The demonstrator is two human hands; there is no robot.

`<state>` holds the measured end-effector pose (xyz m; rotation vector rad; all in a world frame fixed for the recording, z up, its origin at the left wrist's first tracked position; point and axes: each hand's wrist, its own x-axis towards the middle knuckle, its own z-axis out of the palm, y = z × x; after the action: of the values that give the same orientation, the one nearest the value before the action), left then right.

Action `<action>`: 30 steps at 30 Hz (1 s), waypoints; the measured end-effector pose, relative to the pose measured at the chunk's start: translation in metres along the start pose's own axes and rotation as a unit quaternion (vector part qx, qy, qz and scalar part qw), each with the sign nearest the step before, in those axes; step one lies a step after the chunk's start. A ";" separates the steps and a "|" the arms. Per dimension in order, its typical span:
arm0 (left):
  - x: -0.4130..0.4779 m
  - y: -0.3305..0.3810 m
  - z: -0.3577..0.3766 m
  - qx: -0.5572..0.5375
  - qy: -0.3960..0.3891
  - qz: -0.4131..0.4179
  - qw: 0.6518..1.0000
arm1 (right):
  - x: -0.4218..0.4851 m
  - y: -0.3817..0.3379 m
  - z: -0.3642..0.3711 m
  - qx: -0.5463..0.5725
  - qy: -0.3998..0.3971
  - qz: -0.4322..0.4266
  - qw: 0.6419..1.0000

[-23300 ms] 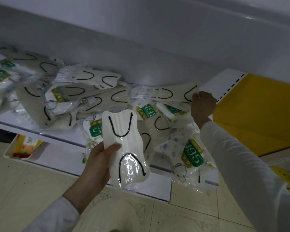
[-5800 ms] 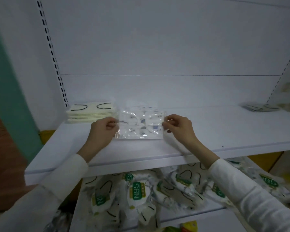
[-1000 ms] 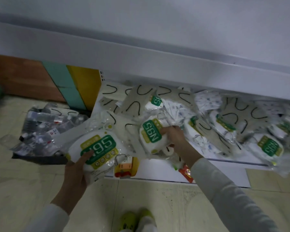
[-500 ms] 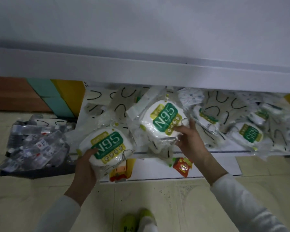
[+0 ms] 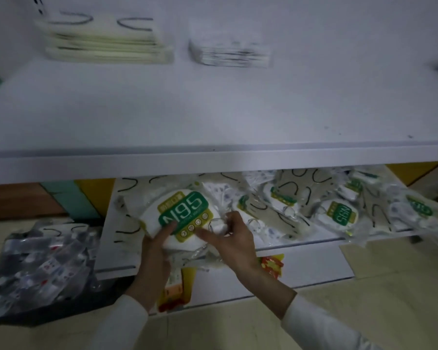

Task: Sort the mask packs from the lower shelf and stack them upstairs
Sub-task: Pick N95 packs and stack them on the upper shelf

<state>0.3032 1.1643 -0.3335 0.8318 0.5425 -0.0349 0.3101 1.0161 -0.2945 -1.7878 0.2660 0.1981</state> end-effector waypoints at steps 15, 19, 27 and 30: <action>-0.124 0.047 0.102 0.184 -0.260 -0.006 0.948 | -0.081 -0.060 -0.151 0.104 -0.093 -0.094 0.986; -0.135 0.054 0.167 0.198 -0.322 -0.002 0.926 | -0.087 -0.090 -0.200 0.110 -0.021 -0.123 0.986; -0.127 0.041 0.285 0.247 -0.395 -0.040 0.884 | -0.056 -0.127 -0.299 0.167 0.068 -0.129 0.975; -0.117 0.032 0.331 0.284 -0.396 -0.018 0.873 | -0.034 -0.139 -0.339 0.166 0.069 -0.135 0.974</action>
<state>0.3568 0.9305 -0.0753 1.2795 -0.2593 -0.5724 0.3144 0.7194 -0.0776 -1.4857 0.1414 -0.1577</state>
